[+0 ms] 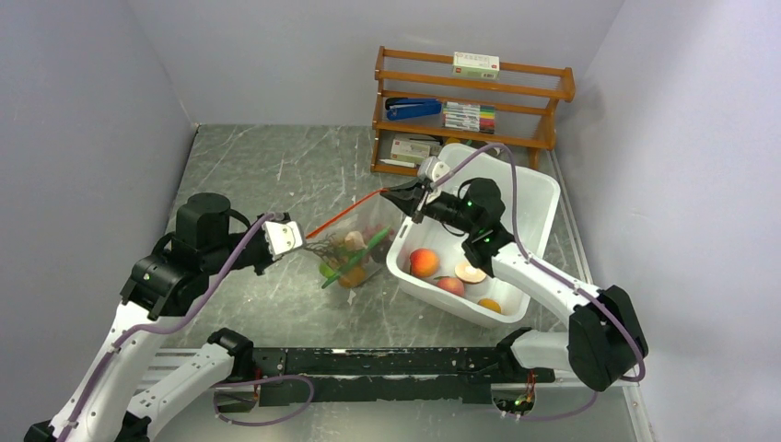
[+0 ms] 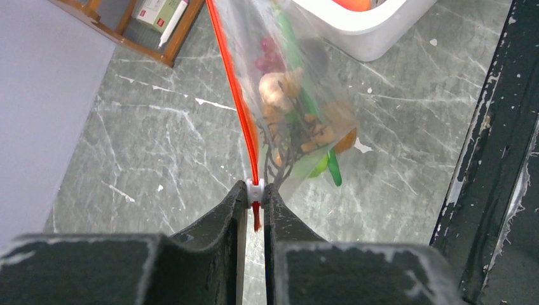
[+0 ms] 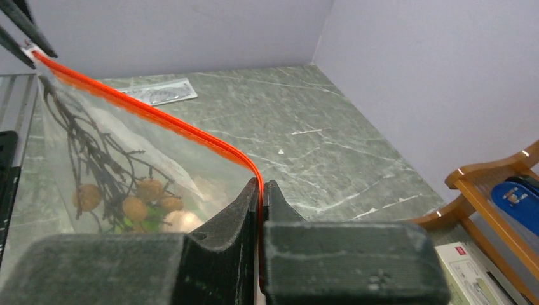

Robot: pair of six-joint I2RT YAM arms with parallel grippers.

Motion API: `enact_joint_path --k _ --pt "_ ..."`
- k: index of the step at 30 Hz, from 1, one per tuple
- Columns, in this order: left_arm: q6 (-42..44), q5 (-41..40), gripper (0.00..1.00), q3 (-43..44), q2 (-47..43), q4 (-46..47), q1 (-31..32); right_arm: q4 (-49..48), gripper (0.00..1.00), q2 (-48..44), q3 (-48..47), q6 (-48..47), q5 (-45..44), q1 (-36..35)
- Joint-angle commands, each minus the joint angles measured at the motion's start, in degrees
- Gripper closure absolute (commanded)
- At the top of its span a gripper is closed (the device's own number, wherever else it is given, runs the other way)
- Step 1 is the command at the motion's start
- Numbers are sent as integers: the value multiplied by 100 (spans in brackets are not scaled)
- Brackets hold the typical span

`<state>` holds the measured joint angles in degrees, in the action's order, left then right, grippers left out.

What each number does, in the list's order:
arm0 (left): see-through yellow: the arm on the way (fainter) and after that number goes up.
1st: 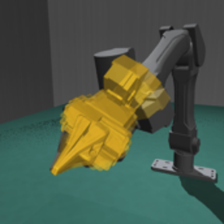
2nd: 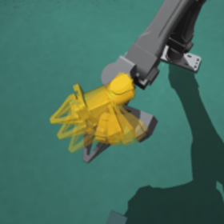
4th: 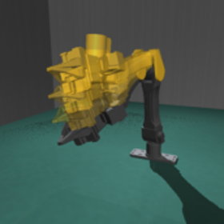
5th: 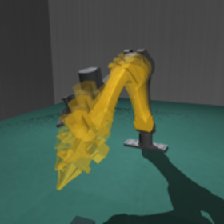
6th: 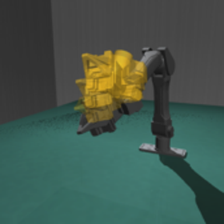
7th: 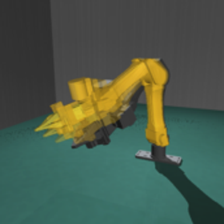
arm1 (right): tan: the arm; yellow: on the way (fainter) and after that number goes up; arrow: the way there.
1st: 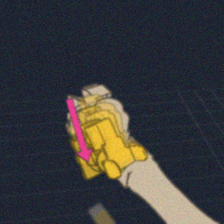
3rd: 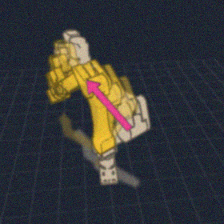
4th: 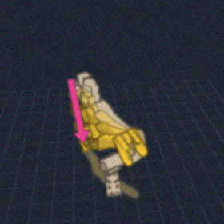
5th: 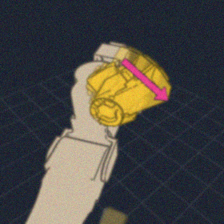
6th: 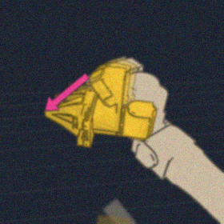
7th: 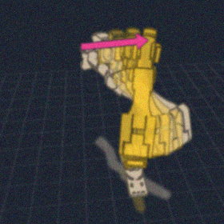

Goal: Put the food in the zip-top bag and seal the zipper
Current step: Zip the zipper food storage bag at the center of the board.

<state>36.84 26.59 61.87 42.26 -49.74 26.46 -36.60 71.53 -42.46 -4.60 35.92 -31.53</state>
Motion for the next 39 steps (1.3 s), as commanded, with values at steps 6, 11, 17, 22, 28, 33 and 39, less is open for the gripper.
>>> enact_joint_path --k 6,11,17,22,28,33,39 --pt "16 -378 93 92 -202 -508 -27 -530 100 122 11 183 -563 300" --pt "-18 -480 93 28 -289 -516 -27 -738 100 171 91 310 -609 451" --pt "-12 -535 93 -55 -384 -369 -27 -890 100 333 99 413 -169 472" --pt "-21 -633 93 -111 -355 -311 -27 -848 100 289 157 373 -134 472" --pt "-102 -645 93 -96 -349 -221 -27 -822 100 214 294 349 -340 472" --pt "-129 -866 93 -102 -320 189 -27 -1260 100 473 315 536 4 472" --pt "68 -1842 93 -699 -189 1831 -27 -1100 100 1116 -421 559 37 443"
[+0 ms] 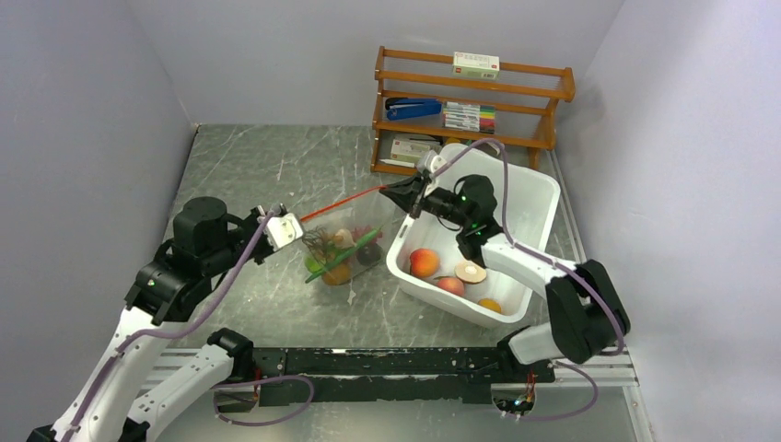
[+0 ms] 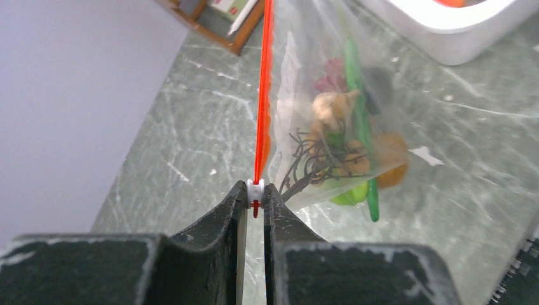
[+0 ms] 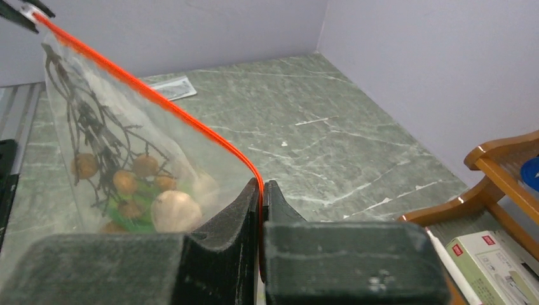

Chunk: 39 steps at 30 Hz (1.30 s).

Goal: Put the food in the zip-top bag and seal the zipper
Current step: Zip the zipper food storage bag at the center of the board, then place the zipper food storage bag at the center of the board.

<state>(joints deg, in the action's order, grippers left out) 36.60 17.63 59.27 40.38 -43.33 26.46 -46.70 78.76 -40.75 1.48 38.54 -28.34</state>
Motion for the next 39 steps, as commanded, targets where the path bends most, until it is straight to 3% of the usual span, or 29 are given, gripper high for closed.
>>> enact_joint_path --k 1,6,12,16,19,23,28,31,39 --pt "104 -1172 93 -664 11 1739 -27 -139 100 524 -730 -46 -255 112" --pt "803 -1652 93 -856 542 3458 -142 -214 100 1231 -1676 -136 -270 51" --pt "1190 -1184 93 163 1558 3733 -1312 -253 100 1955 -2915 -406 -269 43" --pt "1120 -559 93 382 1773 3428 -1907 -351 100 2268 -3013 -546 -142 39" --pt "608 -327 93 -128 1640 3525 -1925 -143 100 2441 -2748 -898 279 -137" --pt "-82 -349 93 -1676 948 4191 -1925 594 94 2783 -2425 -1421 804 -345" --pt "-392 -699 93 -2480 287 3705 -1897 2231 88 2770 -2482 -2432 638 -790" --pt "-516 -900 93 -2501 111 3446 -1894 2125 88 2568 -2227 -2449 516 -814" --pt "-644 -402 93 -2175 -122 2488 -1894 2380 93 2075 -2010 -2631 589 -809"
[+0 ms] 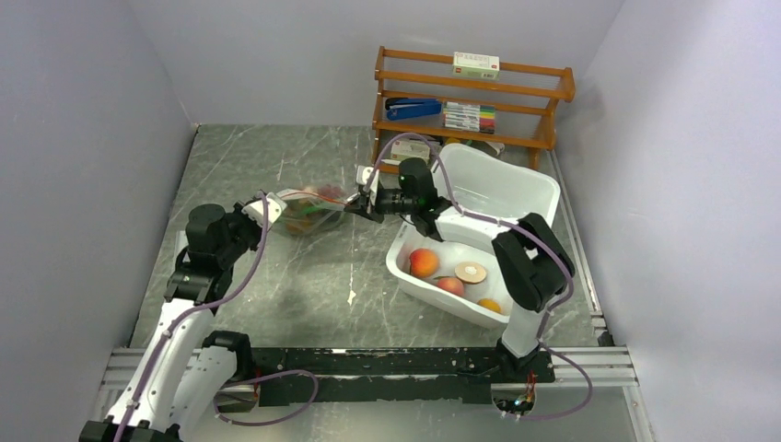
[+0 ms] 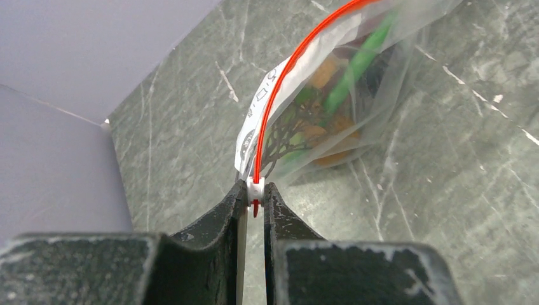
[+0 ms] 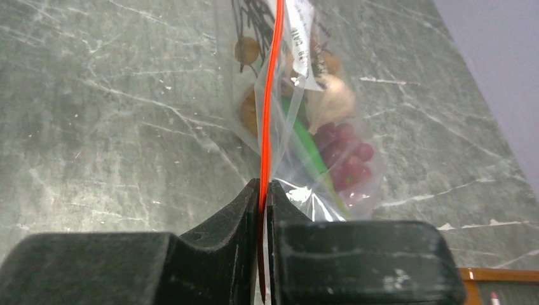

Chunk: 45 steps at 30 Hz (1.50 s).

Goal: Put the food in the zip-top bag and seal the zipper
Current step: Place the zipper food storage bag at the center of the board.

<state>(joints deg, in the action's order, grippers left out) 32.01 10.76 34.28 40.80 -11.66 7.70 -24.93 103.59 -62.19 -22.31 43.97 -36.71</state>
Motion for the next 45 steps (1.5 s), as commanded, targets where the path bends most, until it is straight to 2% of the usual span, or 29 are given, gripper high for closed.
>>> enact_joint_path --k 1,4,7,9,13,18,23,26,29,33,37,40,41,42,44,45 --pt "-159 312 93 384 -195 -863 -20 219 94 -521 228 -275 50 42" --pt "-256 489 93 638 -307 -1535 -19 421 95 -868 443 -446 212 87" --pt "-313 779 93 780 -431 -2002 -15 1176 95 -1017 386 -768 447 93" --pt "-305 956 93 792 -511 -2265 -15 1571 92 -1086 362 -913 621 89" --pt "-441 1115 92 594 -700 -2339 -6 1775 82 -1242 448 -947 957 70" --pt "-406 1283 73 562 -858 -2446 1 2876 68 -1144 173 -1486 1399 61" --pt "-406 1389 60 1021 -811 -2724 125 4425 59 -1116 -322 -2099 2099 65" --pt "-527 1427 56 1216 -836 -2730 176 4975 55 -1197 -527 -2400 2241 56" --pt "-764 1379 50 1282 -971 -2555 188 4752 51 -1422 -481 -2123 2154 52" --pt "-997 1089 31 1226 -1124 -2330 188 3929 48 -1855 -253 -1388 2110 56" --pt "-1357 789 27 1124 -1140 -1991 201 2499 45 -2431 287 -192 1881 65" --pt "-1993 421 26 1159 -946 -1564 214 906 32 -2999 1035 1190 1242 56" --pt "-2238 288 23 1252 -858 -1483 214 423 24 -3176 1231 1569 963 58" --pt "-2424 235 18 1363 -758 -1450 214 57 5 -3312 1375 1920 683 63" --pt "-2585 294 1 1583 -576 -1464 214 -95 0 -3515 1435 2349 113 58" --pt "-2636 355 0 1656 -514 -1459 213 77 0 -3581 1351 2489 -117 56"
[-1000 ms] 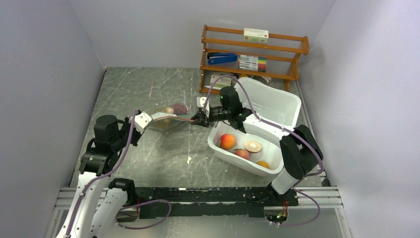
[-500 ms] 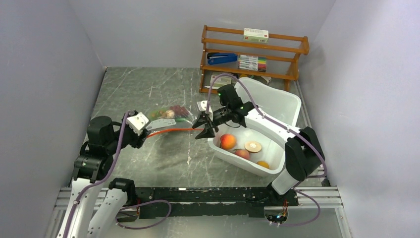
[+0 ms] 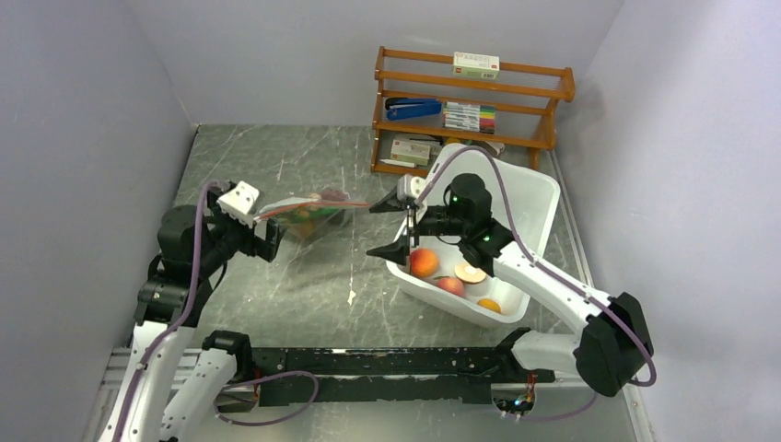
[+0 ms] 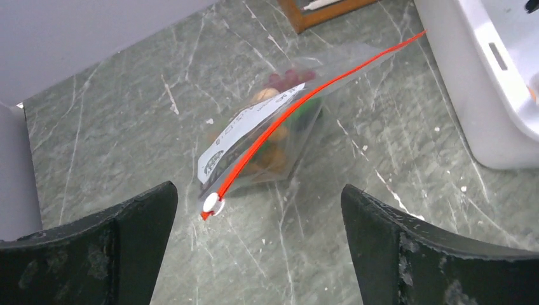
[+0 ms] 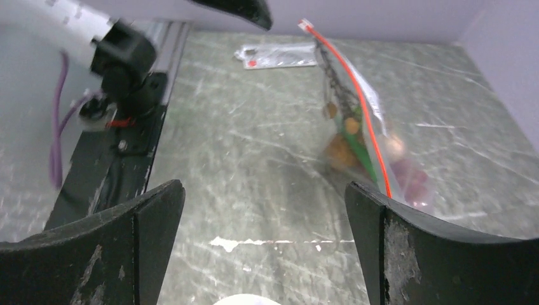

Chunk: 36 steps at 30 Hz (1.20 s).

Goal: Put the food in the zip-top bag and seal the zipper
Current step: Place the zipper food storage bag at the center of the board, then reset both arms

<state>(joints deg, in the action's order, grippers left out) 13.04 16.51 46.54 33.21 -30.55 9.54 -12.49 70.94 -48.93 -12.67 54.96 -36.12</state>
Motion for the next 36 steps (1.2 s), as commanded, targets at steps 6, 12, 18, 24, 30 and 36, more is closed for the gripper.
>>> enact_joint_path --k 6,12,18,24,30,36 --pt "-1665 -412 1 631 278 727 30 374 0 -426 -776 3070 -3259 -1" --pt "-2386 -676 1 969 256 412 30 1595 0 -651 -1059 4246 -5442 -3" --pt "-2763 -1018 1 772 115 352 30 2286 0 -948 -1110 4266 -6321 -6" --pt "-2972 -1102 1 563 169 264 30 2471 0 -1178 -1207 4188 -6545 -5" --pt "-3087 -957 1 548 278 242 30 2453 0 -1244 -1213 4136 -6608 -5" --pt "-3015 -987 1 528 246 263 30 2526 0 -1188 -1315 4218 -6744 -5"
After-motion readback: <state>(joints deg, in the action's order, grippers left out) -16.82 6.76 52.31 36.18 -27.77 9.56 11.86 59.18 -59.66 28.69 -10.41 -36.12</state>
